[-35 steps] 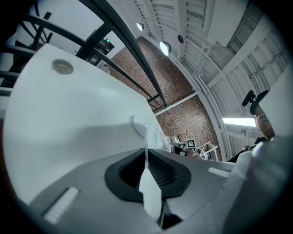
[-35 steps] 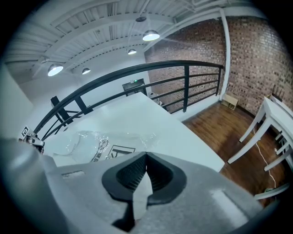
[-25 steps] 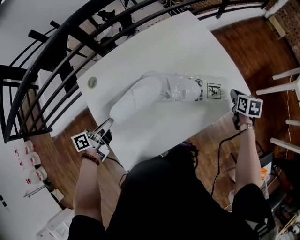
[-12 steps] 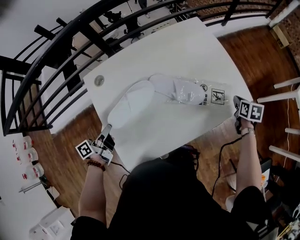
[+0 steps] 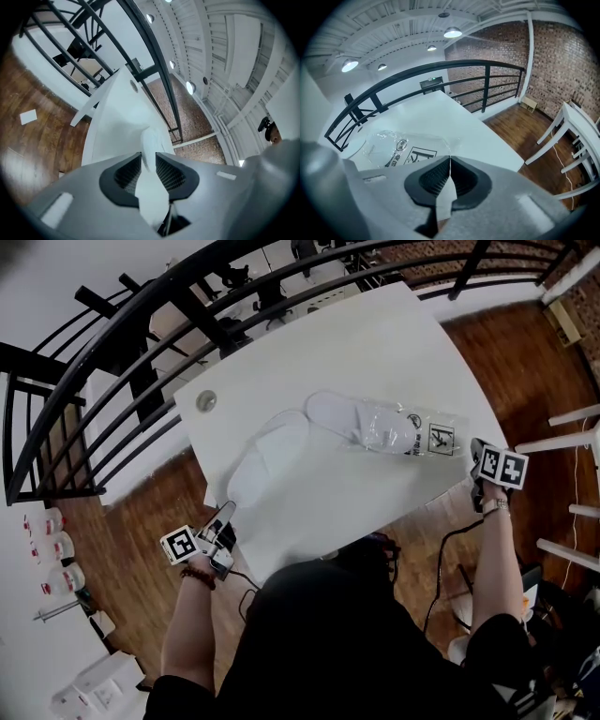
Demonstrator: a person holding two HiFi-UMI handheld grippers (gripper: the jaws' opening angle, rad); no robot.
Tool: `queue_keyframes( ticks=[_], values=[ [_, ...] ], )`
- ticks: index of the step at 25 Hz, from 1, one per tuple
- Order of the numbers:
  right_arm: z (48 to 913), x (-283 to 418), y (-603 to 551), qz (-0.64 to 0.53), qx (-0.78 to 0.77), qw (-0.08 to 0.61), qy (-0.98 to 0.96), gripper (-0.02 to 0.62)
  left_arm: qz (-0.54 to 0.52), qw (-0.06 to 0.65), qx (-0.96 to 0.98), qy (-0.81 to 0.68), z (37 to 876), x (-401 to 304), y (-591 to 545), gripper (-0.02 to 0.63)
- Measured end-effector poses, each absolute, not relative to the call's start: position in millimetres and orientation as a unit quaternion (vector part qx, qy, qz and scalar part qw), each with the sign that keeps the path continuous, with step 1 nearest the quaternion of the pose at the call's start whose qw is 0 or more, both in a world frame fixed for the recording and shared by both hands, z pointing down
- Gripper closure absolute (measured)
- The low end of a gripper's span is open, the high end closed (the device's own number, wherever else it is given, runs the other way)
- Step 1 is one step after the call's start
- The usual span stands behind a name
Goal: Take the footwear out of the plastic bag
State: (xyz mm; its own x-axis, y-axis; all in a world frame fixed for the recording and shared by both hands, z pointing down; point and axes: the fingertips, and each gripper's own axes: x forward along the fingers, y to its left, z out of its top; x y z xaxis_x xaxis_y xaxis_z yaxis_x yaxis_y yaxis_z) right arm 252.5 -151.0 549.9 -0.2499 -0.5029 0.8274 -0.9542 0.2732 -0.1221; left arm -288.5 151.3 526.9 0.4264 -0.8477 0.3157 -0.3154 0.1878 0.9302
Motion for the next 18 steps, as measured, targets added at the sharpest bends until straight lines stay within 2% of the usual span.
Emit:
queue_keyframes(
  ticks=[1,3,7,10,14,18],
  values=[
    [549.2,252.3,-151.2,0.324,0.509,0.345,-0.719,0.600,-0.210,0.604,0.600,-0.481,527.6,-282.6,151.8,0.484],
    [547.4,251.9,-152.2,0.321,0.512,0.346,-0.717,0.580,-0.180,0.615,0.604,-0.474,529.9,-272.1,152.5,0.445],
    [546.2,253.5,-156.0,0.315,0.519,0.352,-0.713,0.506,0.003,0.573,0.643,-0.509,554.8,-273.7,162.9,0.412],
    [543.4,258.0,-157.1,0.301,0.529,0.357,-0.709,0.486,0.090,0.539,0.655,-0.521,563.6,-274.7,165.0,0.380],
    [525.7,255.0,-157.2,0.266,0.534,0.366,-0.714,0.485,0.142,0.501,0.660,-0.541,557.4,-280.4,163.4,0.379],
    [508.4,216.0,-161.0,0.226,0.501,0.362,-0.753,0.485,0.148,0.477,0.671,-0.548,548.7,-284.9,150.5,0.387]
  ],
)
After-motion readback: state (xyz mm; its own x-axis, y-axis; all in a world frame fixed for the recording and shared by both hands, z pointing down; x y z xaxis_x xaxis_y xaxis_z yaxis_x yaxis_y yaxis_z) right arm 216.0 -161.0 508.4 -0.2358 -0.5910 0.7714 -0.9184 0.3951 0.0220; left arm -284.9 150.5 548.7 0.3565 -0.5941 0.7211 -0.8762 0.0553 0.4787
